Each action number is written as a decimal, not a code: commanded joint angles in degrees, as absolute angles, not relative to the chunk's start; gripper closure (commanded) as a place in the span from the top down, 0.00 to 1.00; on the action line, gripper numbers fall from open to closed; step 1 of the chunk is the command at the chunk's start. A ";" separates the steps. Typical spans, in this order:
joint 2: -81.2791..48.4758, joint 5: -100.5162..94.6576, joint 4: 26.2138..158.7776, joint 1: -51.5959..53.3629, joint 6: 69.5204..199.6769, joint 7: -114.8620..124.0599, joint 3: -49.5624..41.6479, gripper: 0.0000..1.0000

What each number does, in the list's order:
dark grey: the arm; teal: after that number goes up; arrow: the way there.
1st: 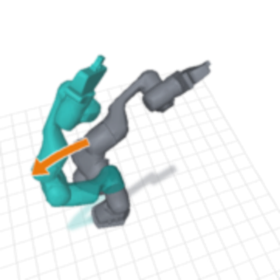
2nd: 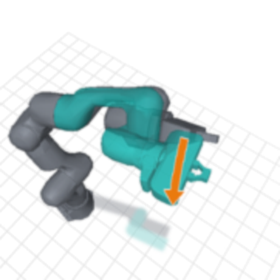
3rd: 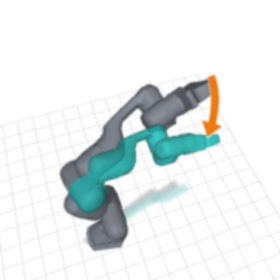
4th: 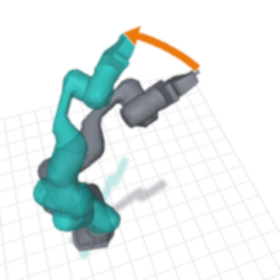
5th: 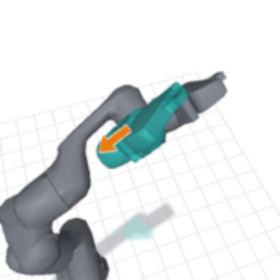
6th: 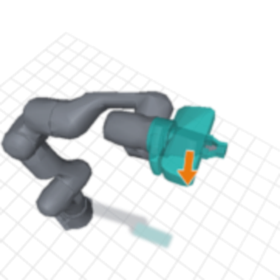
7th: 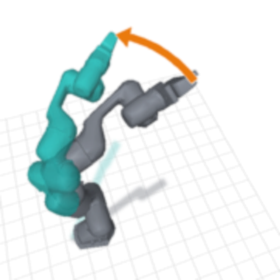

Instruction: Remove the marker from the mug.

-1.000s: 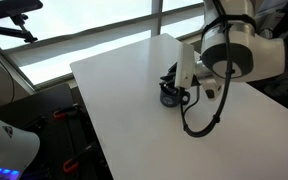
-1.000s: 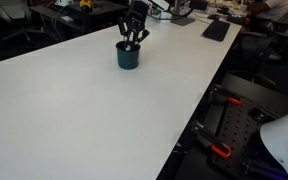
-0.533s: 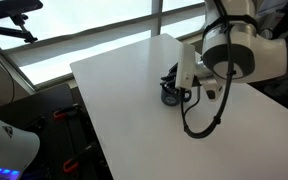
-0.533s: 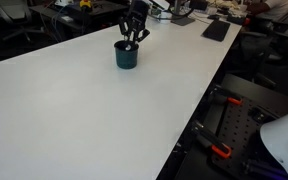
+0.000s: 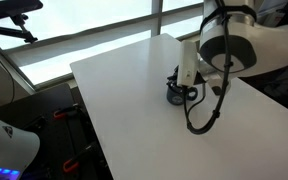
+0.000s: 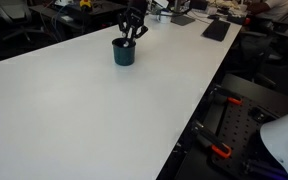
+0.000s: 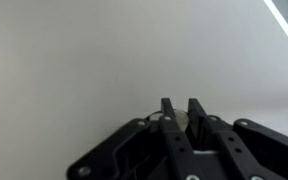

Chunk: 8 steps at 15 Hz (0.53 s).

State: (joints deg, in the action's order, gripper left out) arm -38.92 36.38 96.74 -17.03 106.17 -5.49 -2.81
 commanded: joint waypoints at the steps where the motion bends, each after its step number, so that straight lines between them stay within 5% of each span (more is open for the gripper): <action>1: -32.49 36.49 103.77 -15.36 113.05 -6.78 -3.48 0.05; 8: -25.62 36.77 110.95 -14.55 120.99 -7.44 -3.25 0.05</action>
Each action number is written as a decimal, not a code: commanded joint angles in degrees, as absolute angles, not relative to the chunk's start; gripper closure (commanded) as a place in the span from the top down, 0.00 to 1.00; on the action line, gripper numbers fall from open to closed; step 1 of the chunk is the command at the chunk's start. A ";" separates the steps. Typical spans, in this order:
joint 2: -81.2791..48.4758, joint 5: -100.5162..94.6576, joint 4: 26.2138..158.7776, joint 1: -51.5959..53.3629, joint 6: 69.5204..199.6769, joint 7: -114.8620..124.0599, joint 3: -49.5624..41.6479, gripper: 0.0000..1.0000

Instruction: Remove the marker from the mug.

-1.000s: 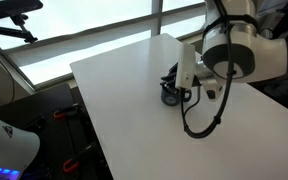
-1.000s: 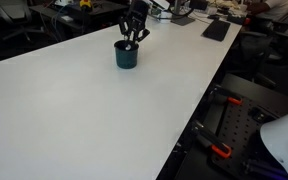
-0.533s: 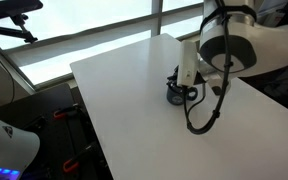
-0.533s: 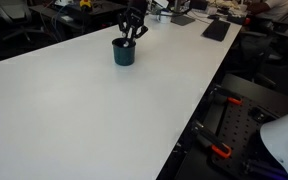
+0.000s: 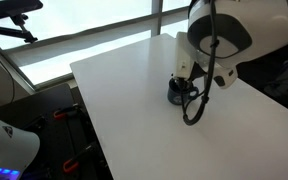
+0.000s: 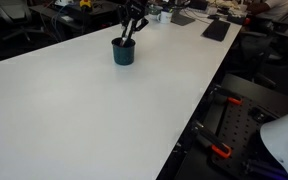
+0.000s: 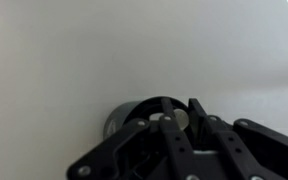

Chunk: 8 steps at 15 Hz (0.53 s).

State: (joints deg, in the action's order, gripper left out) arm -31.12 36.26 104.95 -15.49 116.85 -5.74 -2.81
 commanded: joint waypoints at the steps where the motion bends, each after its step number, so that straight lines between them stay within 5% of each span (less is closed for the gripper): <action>1: -24.28 36.89 112.20 -14.50 122.29 -7.81 -3.24 0.05; 8: -13.16 37.30 121.24 -13.60 131.33 -9.33 -3.33 0.05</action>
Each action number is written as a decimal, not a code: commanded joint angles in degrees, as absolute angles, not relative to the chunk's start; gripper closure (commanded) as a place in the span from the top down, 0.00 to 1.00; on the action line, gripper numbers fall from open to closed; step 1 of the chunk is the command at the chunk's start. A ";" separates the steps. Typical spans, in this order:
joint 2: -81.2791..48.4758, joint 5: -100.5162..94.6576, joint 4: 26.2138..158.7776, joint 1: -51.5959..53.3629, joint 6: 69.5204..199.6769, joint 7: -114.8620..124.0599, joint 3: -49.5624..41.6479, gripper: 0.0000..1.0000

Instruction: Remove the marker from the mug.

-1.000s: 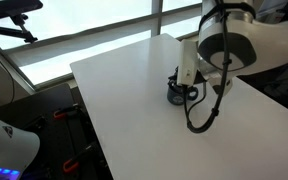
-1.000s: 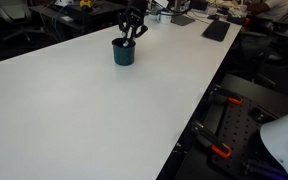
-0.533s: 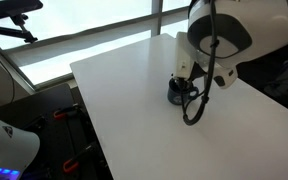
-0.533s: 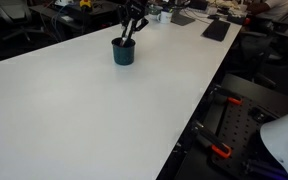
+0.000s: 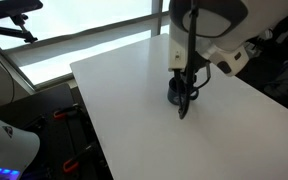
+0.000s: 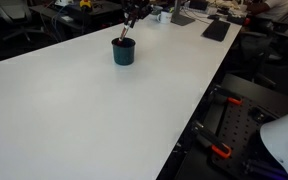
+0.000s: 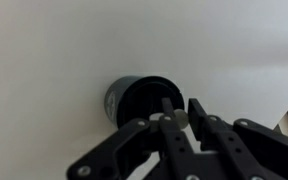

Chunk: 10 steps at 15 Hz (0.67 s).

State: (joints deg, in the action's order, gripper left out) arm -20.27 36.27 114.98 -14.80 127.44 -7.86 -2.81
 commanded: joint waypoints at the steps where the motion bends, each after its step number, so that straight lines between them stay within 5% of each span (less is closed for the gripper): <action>1: -11.55 37.37 122.18 -13.44 132.07 -9.33 -3.35 0.05; 10: -3.45 37.98 126.29 -11.86 133.23 -10.92 -4.11 0.05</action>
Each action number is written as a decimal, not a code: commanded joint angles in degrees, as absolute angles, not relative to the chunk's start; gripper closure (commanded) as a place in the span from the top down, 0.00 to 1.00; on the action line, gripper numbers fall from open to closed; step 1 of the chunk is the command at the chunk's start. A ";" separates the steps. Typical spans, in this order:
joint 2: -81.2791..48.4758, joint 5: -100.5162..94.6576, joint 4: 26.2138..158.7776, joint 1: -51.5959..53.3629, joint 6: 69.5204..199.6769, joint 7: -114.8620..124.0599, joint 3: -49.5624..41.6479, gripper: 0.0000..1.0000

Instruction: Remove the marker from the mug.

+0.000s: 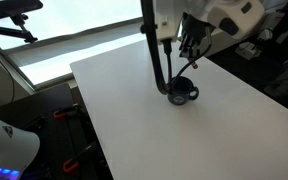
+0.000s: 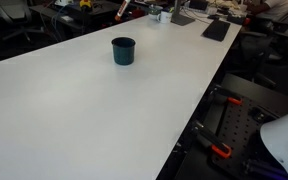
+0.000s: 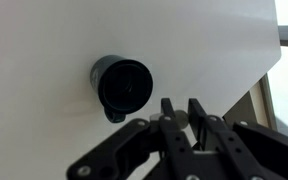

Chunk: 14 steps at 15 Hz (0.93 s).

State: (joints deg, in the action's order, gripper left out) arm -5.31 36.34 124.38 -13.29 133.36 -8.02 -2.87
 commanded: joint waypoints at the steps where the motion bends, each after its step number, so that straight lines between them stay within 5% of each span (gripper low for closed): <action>1: -4.21 38.37 125.57 -11.92 131.85 -12.58 -4.15 0.05; 14: -22.82 38.14 113.17 -14.70 107.75 -27.05 -4.59 0.05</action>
State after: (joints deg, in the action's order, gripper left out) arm -18.42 39.12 117.91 -14.14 112.04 -26.87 -4.44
